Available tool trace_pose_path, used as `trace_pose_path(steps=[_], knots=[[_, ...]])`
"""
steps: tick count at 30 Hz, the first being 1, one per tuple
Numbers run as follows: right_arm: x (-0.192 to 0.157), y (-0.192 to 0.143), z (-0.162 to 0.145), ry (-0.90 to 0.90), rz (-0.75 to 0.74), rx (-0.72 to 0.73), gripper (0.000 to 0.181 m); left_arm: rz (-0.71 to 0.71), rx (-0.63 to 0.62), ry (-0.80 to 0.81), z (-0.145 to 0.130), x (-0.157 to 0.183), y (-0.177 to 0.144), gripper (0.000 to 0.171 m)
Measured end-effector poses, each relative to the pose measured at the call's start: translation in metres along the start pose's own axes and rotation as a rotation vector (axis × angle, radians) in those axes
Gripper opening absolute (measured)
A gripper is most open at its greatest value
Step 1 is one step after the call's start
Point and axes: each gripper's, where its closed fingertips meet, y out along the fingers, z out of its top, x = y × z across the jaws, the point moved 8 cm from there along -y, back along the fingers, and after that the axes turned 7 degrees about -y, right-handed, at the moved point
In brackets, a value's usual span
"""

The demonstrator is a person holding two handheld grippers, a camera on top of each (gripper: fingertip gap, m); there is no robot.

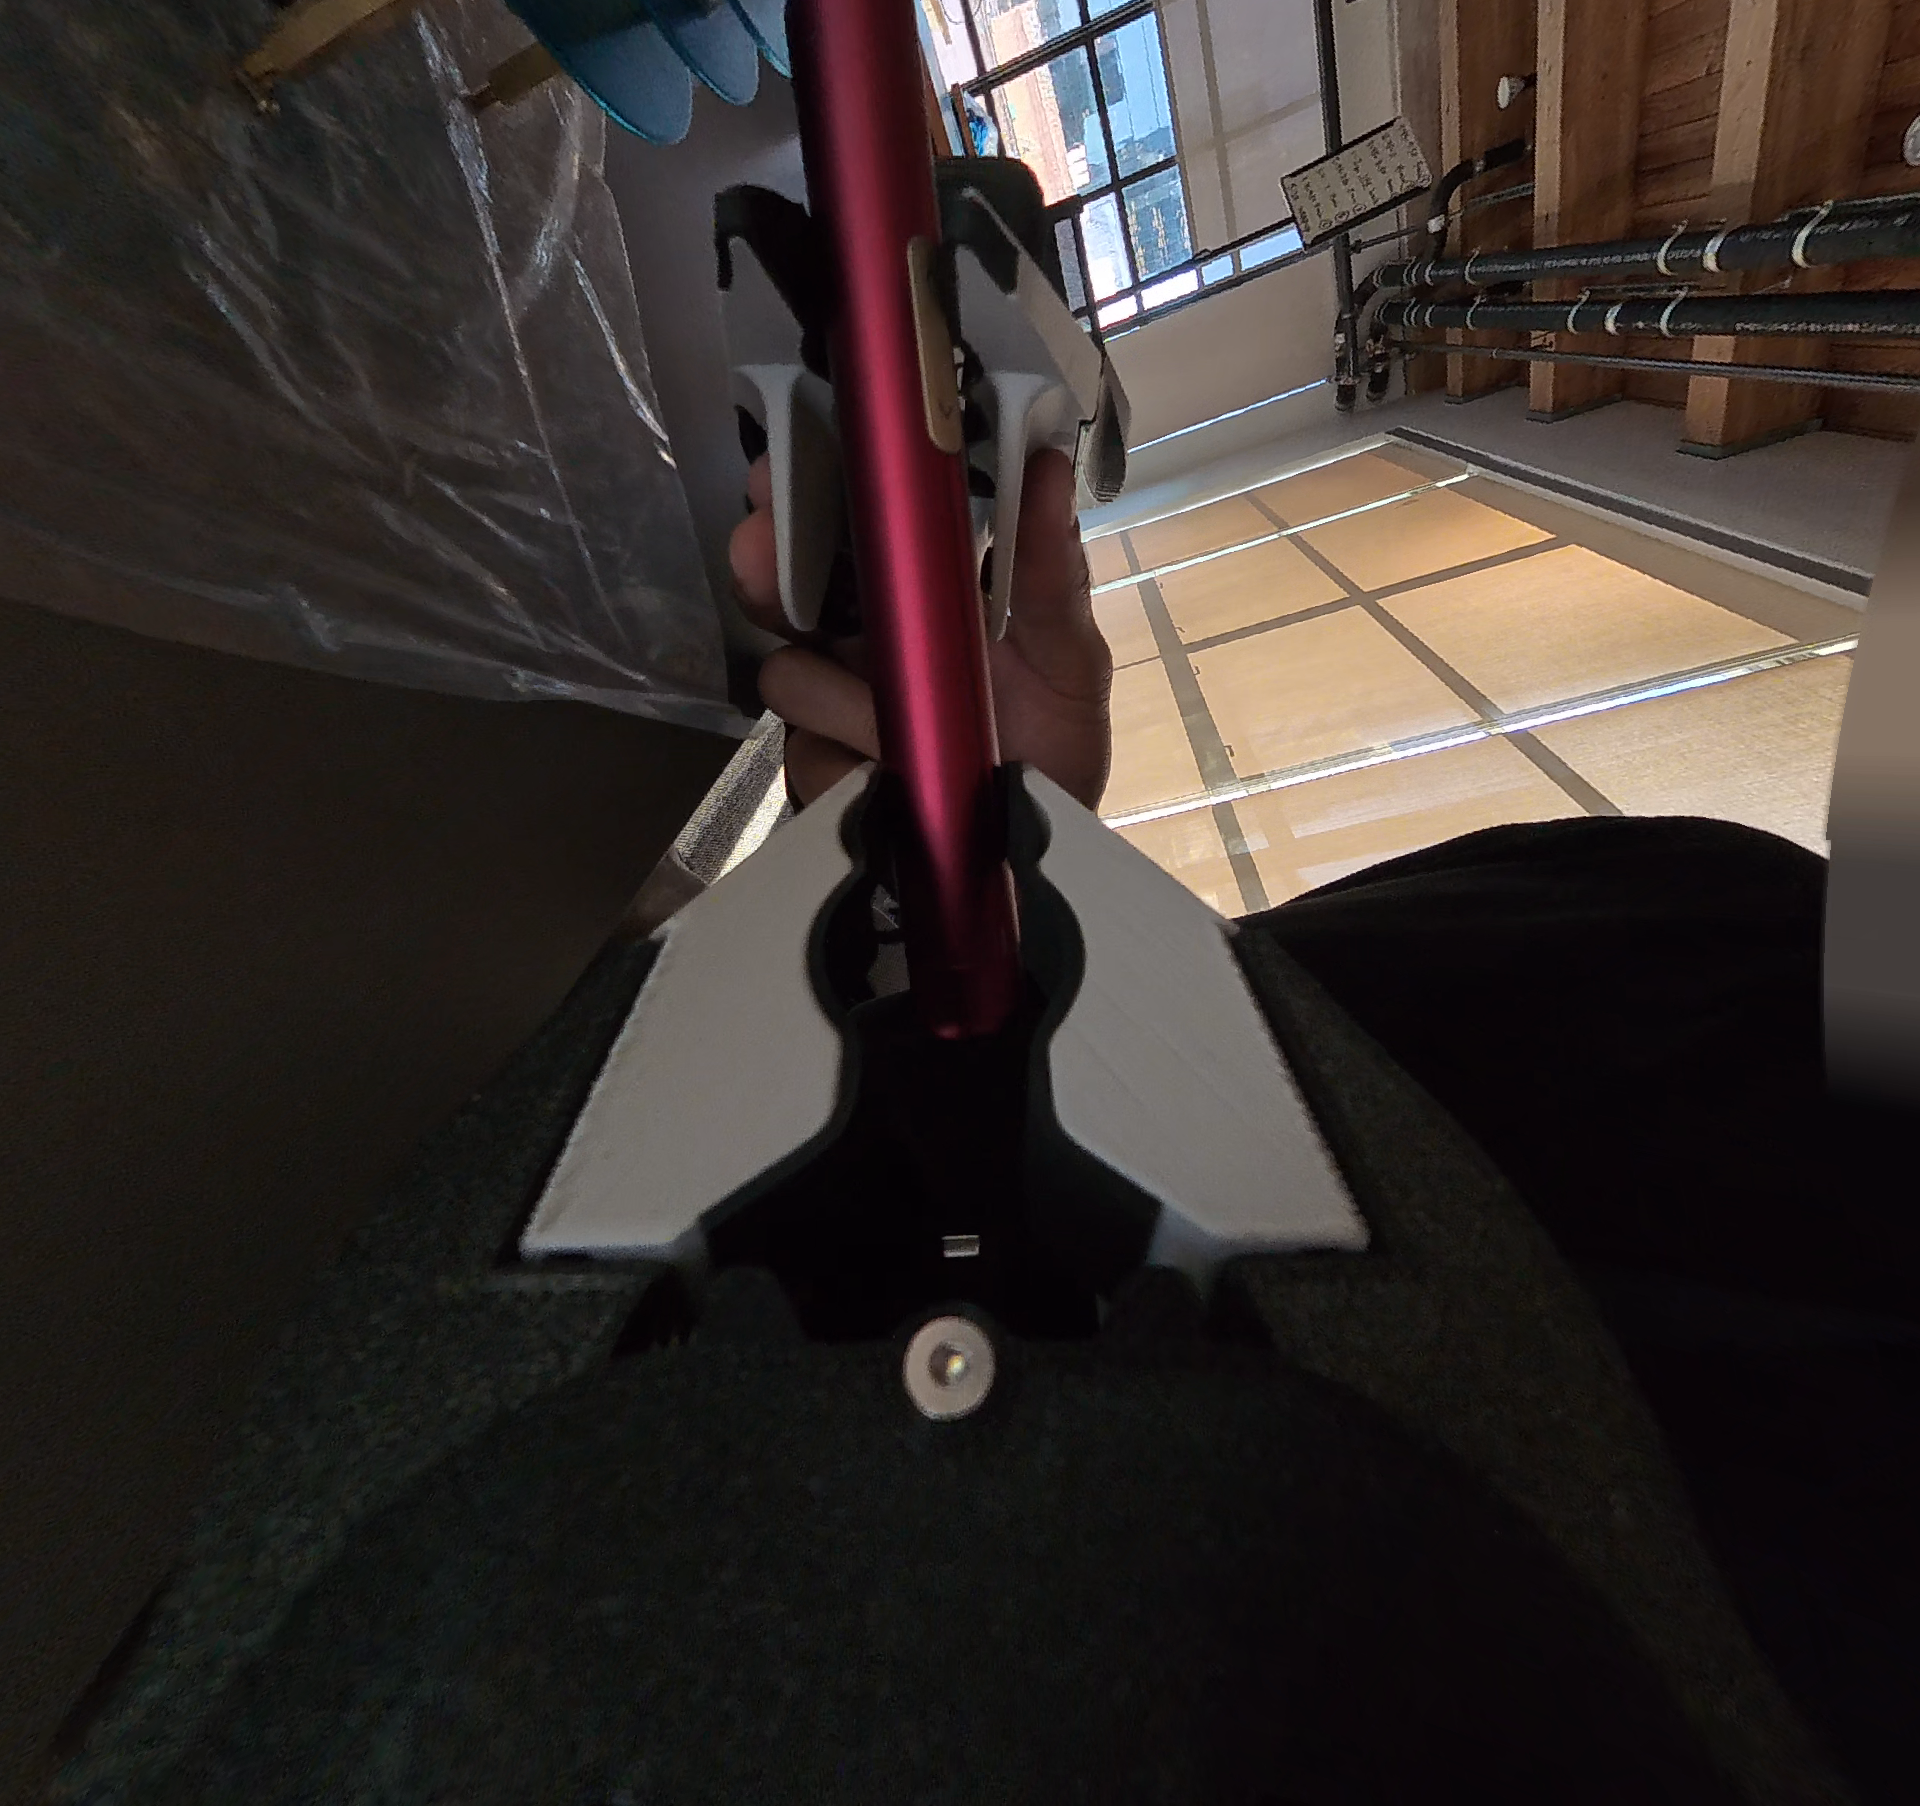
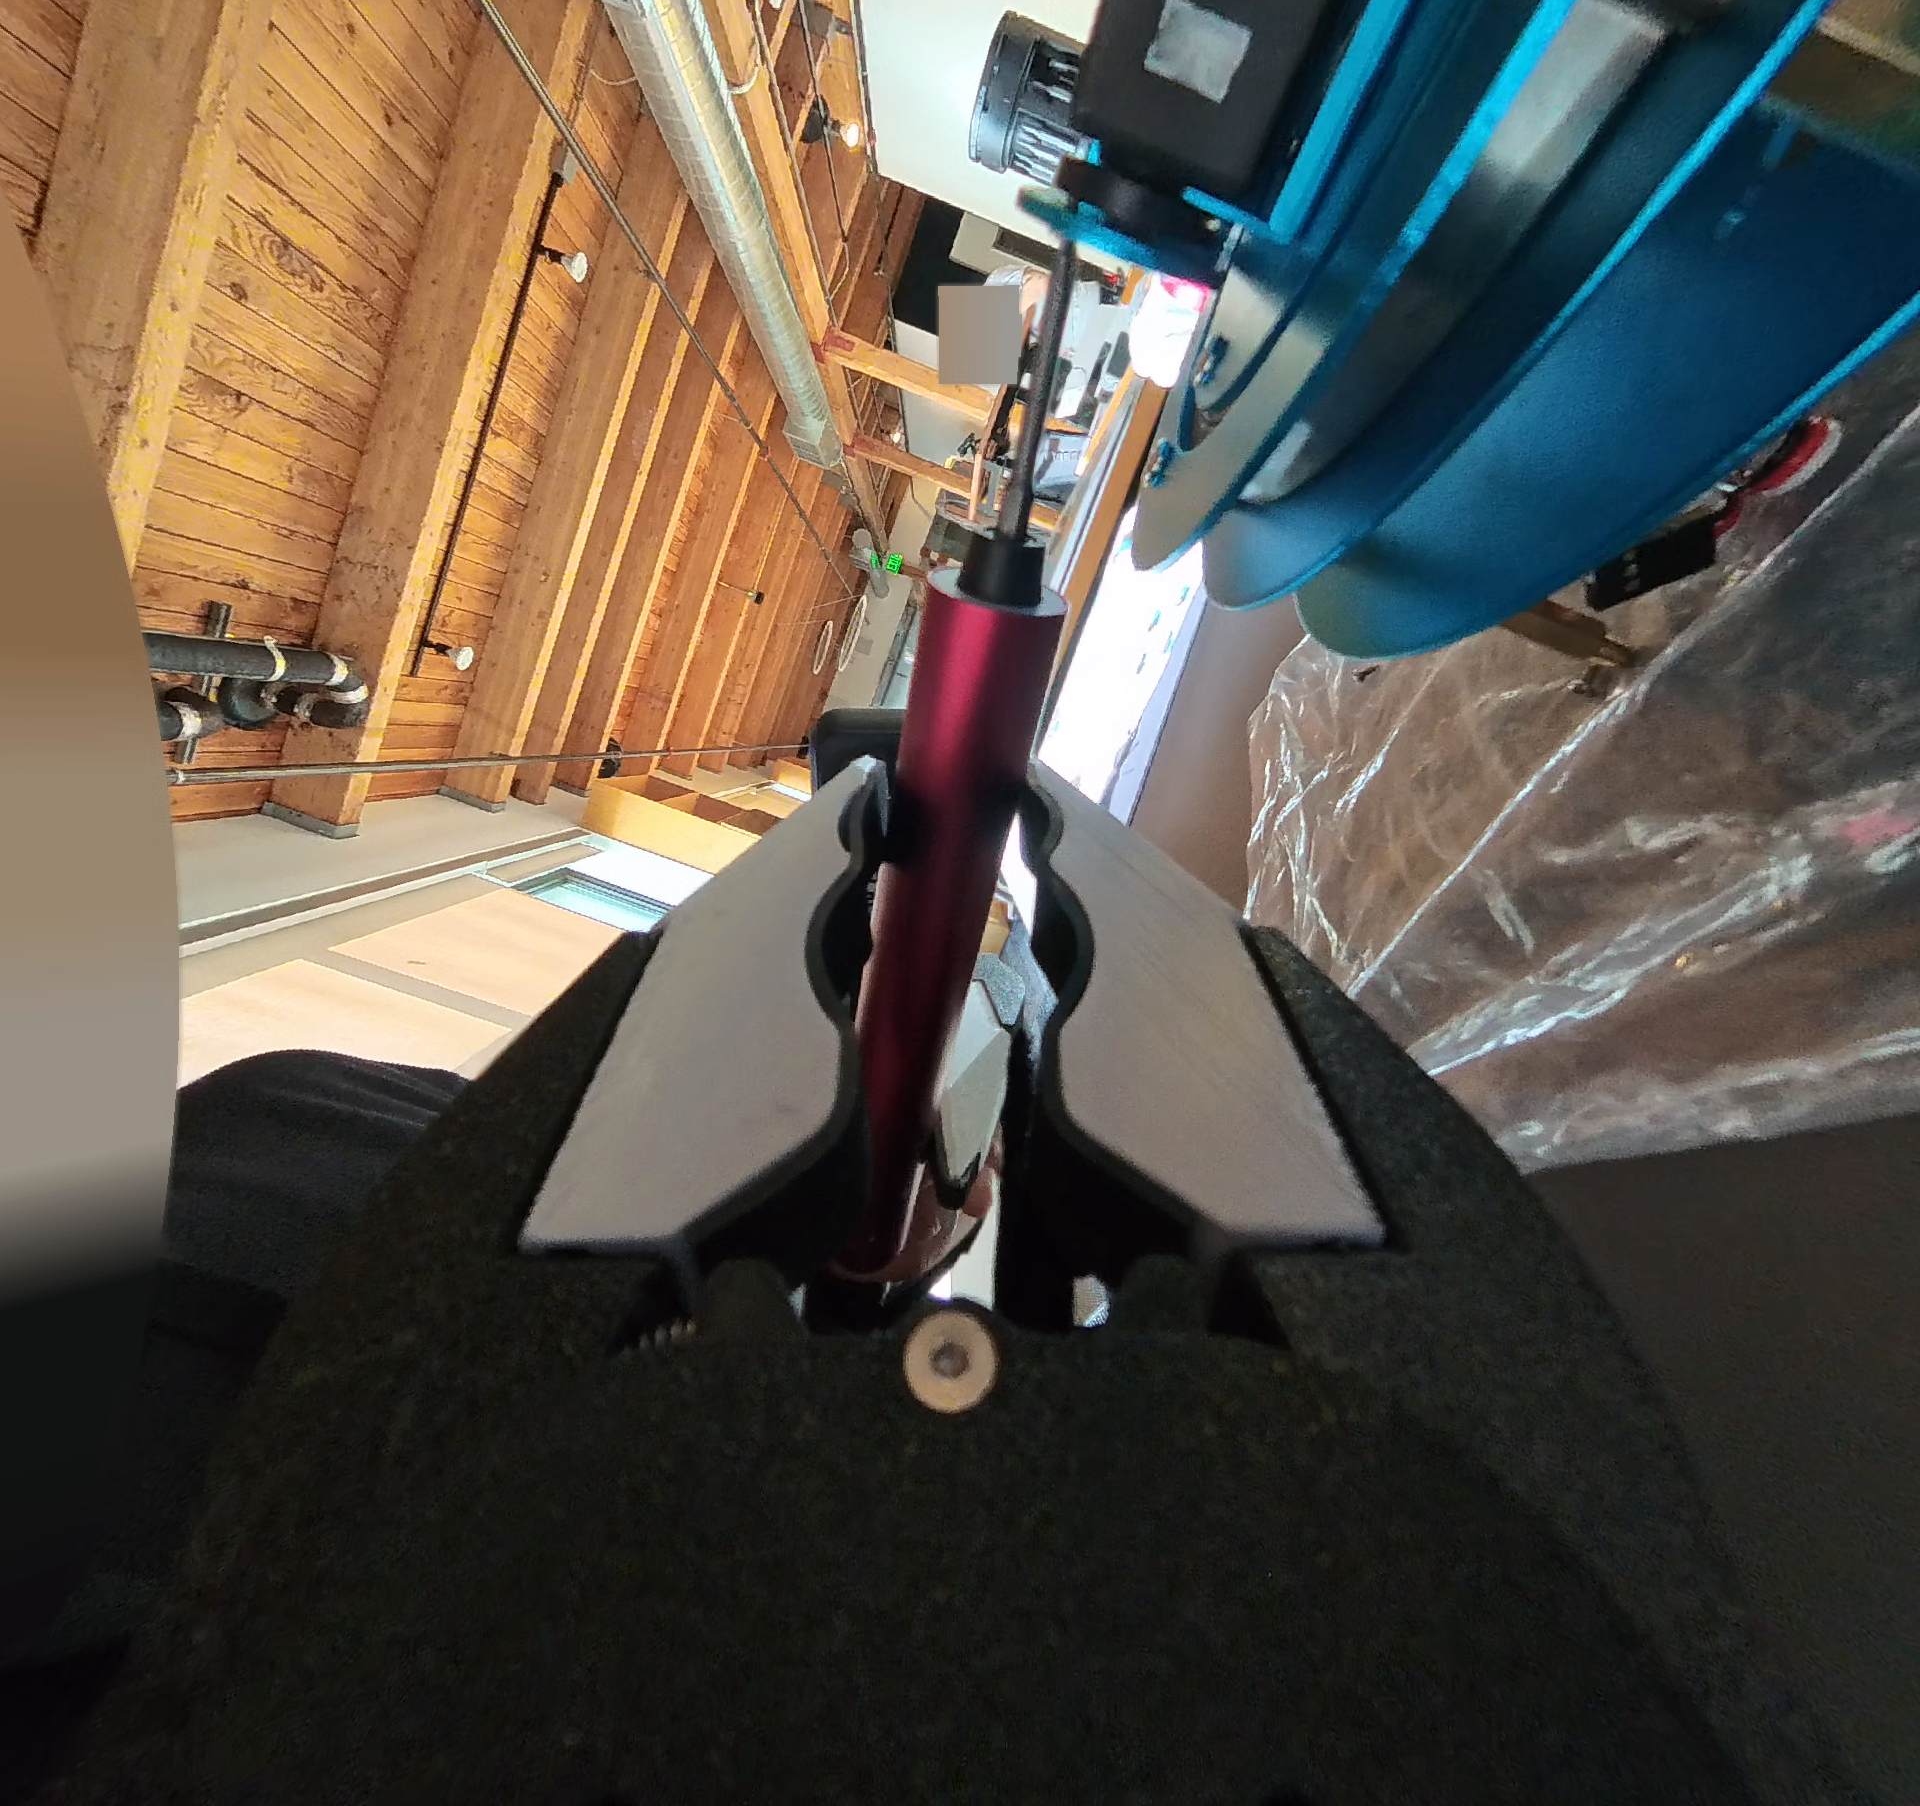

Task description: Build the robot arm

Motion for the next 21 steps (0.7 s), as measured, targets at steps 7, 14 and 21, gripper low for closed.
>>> trace_pose_path(steps=[7,14,21], knots=[[0.000,0.000,0.001,0.001,0.002,-0.004,0.023,0.004,0.012,0.001,0.000,0.000,-0.001,0.020],[0.002,-0.005,0.005,0.005,-0.036,0.005,0.022,0.059,0.076,0.037,-0.002,-0.002,-0.005,0.019],[0.002,-0.013,0.001,0.023,-0.091,-0.054,0.022,0.272,0.110,0.231,-0.006,0.001,-0.006,0.019]])
